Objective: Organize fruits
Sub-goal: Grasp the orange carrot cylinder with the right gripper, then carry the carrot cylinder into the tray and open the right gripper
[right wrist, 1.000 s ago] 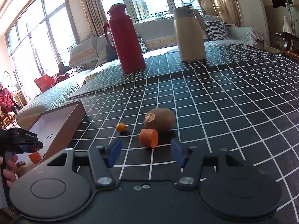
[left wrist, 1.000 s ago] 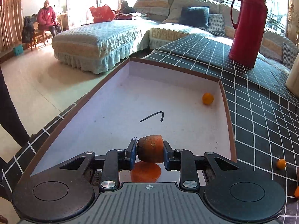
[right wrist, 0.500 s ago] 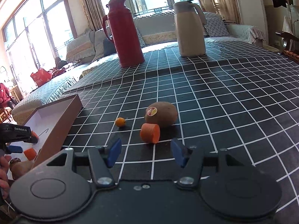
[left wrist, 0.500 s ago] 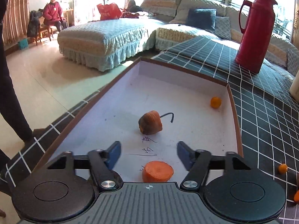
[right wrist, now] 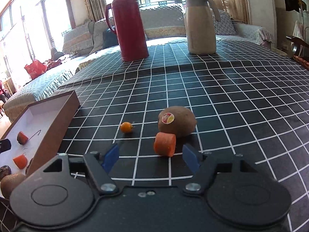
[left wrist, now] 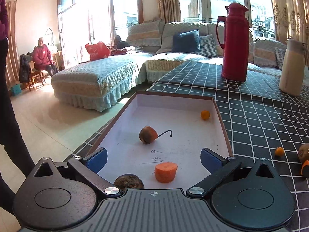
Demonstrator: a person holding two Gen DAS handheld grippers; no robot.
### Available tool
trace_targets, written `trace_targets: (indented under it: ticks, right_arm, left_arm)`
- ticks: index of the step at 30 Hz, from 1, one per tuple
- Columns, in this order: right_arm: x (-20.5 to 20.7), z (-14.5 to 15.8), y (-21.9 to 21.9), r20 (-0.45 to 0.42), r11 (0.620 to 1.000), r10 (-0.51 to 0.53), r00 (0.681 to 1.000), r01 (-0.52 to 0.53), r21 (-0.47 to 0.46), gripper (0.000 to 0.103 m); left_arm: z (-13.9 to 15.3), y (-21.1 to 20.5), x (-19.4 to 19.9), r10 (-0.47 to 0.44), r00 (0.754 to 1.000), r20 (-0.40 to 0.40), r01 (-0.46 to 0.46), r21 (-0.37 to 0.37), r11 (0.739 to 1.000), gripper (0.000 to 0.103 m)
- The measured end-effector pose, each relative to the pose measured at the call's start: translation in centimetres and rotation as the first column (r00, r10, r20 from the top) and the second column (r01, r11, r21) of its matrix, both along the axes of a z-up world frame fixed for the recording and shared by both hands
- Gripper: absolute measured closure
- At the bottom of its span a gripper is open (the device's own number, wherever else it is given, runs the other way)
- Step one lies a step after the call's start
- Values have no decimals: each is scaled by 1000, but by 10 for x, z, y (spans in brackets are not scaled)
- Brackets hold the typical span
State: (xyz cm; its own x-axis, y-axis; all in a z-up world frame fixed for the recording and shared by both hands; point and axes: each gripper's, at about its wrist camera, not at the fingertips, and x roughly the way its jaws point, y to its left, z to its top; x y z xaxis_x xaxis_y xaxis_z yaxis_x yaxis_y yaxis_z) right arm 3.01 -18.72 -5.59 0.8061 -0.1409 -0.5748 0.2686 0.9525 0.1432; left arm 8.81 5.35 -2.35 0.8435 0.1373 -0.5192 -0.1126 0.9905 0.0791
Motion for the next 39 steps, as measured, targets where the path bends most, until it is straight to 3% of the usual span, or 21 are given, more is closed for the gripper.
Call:
trace_targets:
  ticks: [7,10,11,12,16,20,26,30,35,39]
  right_arm:
    - [22,-10,-4,-65,999,-32,997,32,5,48]
    - [27,-14,-5,-83,999,-44,996,45,10,61]
    - [28,-15,-5,-83,999,-48,995,49,7,76]
    - [29,-16,-6,-83,999,-50,995,51,7,79]
    - [30,-17,-1,-78,999,-42,996,40,-30,80]
    - [23,-10,4,-27,1000,1,1000,-1,-6,82]
    - [15,20,43,74,988,152,986,-154,22,83]
    - [25,38,88,104,951,302,948,-307,35,83]
    - [48,33,140,44,901,430,902,-432,34,83]
    - [62,19,162,-15,887,461,887,-461,34,82]
  left_arm:
    - [-5,6,-9,0,1000,16,-1,35,999,0]
    - [-6,8,-7,2,1000,10,-3,29,1000,0]
    - [-6,10,-6,8,1000,7,-8,23,1000,0]
    - [-6,12,-6,12,1000,5,-12,17,1000,0]
    - [-5,18,-6,24,1000,6,-24,1,1000,0]
    - [-6,21,-5,42,999,6,-42,-10,999,0]
    - [-6,36,-3,131,991,14,-130,-26,991,0]
    - [-9,50,1,196,981,0,-196,-37,980,0]
    - [-14,64,2,235,972,-11,-235,-35,971,0]
    - [-14,74,3,267,964,-10,-267,-38,963,0]
